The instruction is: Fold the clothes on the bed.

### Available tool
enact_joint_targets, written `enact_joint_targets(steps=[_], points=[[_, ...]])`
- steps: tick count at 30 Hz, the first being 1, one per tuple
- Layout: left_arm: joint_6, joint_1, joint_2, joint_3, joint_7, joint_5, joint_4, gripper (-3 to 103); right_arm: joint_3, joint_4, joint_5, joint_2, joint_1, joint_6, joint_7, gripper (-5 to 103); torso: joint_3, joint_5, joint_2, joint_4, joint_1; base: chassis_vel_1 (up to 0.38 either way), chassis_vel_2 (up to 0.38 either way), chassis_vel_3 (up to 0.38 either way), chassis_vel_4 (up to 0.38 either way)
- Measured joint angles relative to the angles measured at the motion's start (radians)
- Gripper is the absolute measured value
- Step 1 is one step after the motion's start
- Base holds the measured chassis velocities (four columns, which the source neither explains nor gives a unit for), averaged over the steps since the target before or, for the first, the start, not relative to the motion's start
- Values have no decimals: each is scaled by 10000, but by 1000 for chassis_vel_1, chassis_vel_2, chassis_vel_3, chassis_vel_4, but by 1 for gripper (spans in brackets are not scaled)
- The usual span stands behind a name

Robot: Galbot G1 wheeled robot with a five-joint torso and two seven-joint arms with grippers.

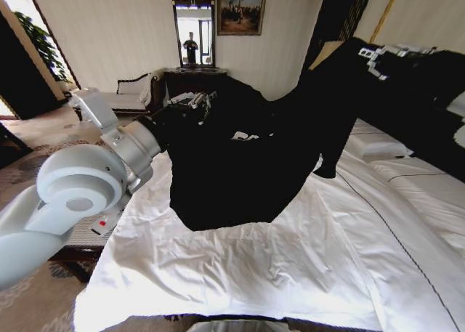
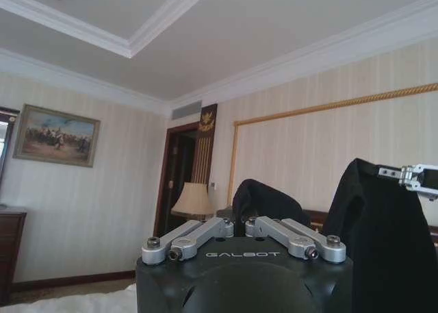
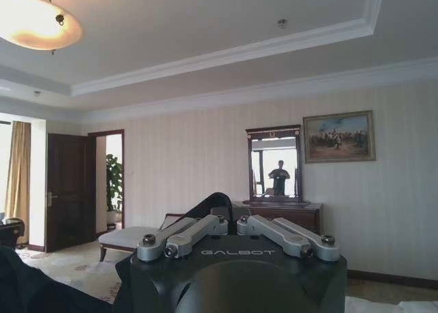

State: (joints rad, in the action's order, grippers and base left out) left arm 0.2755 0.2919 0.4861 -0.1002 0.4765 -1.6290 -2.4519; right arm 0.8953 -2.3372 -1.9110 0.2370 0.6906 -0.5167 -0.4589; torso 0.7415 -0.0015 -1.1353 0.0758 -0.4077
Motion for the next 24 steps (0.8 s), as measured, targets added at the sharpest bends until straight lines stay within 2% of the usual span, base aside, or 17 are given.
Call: enact_joint_targets(steps=[2, 6, 8, 10, 11, 12, 13, 14, 16, 17, 18, 22, 24], points=[[-57, 682, -545, -491, 160, -220, -454, 2, 22, -302, -1081, 37, -327, -41, -564, 1, 0, -3, -1, -9, 0, 0, 0, 0, 0], [-102, 1285, -775, -861, 399, -291, -551, 2, 47, -521, -1686, 53, -499, -83, -860, 1, -2, -7, -2, -3, 1, 0, 0, 0, 0], [-149, 2610, -941, -1658, 635, -159, -568, 2, 80, -854, -2132, 127, -527, -228, -1171, 1, -2, -5, -2, 4, 1, 0, 0, 0, 0], [-169, 4188, -954, -2480, 729, 189, -552, 2, 77, -1102, -2347, 311, -424, -334, -1424, 1, 0, -3, -1, -3, 0, 0, 0, 0, 0], [-169, 4188, -954, -2480, 729, 189, -552, 2, 77, -1102, -2347, 311, -424, -334, -1424, 1, 0, -3, -1, -3, 0, 0, 0, 0, 0], [-172, 4716, -906, -2629, 777, 356, -540, 2, 65, -1188, -2376, 430, -298, -369, -1490, 1, 0, -3, 0, -6, 0, 0, 0, 0, 0], [-183, 5231, -746, -2611, 895, 523, -529, 2, -12, -1351, -2252, 694, 22, -423, -1518, 1, 0, -5, 0, -6, 0, 0, 0, 0, 0], [-183, 5231, -746, -2611, 895, 523, -529, 2, -12, -1351, -2252, 694, 22, -423, -1518, 1, 0, -5, 0, -6, 0, 0, 0, 0, 0], [-204, 5503, -471, -2442, 1082, 651, -520, 2, -184, -1527, -1796, 1028, 539, -431, -1508, 1, 0, -7, -1, 0, 0, 0, 0, 0, 0], [-204, 5721, -233, -2318, 1160, 804, -514, 2, -397, -1629, -1264, 1351, 1014, -430, -1432, 1, -1, -3, -1, 2, 0, 0, 0, 0, 0], [-204, 5721, -233, -2318, 1160, 804, -514, 2, -397, -1629, -1264, 1351, 1014, -430, -1432, 1, -1, -3, -1, 2, 0, 0, 0, 0, 0], [-164, 6160, 441, -1931, 1231, 1092, -495, 2, -1307, -1499, 403, 2273, 2124, -324, -685, 1, 0, -1, 0, 3, 0, 0, 0, 0, 0], [-147, 6186, 531, -1877, 1209, 1118, -493, 2, -1561, -1363, 652, 2411, 2170, -263, -520, 1, 0, -2, 0, 4, 0, 0, 0, 0, 0]])
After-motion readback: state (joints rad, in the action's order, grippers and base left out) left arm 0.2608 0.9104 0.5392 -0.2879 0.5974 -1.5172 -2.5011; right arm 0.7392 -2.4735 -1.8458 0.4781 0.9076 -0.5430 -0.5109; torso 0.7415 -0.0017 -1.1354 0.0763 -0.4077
